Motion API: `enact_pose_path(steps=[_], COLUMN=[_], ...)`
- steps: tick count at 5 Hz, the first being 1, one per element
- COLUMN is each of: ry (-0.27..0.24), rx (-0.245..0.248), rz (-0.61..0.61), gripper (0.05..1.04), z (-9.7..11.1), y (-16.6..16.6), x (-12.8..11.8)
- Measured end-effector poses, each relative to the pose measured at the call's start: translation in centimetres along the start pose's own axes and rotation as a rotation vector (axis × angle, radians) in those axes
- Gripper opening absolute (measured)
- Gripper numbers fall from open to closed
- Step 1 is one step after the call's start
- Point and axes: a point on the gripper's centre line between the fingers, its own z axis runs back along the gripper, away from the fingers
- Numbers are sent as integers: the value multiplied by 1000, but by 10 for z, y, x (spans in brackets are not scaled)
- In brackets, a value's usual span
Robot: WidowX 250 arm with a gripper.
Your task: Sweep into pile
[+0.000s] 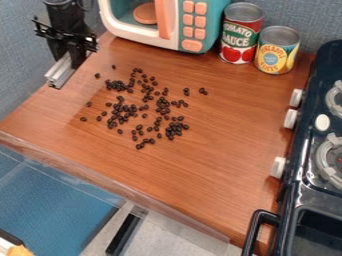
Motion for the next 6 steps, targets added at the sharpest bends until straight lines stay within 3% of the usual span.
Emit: enact_pose_path(steps=[1, 6], ry=[17, 55], rx=[-1, 12], rz=[26, -10], gripper=[372, 371], z=[-10, -34], y=[11, 3], x=[0, -18])
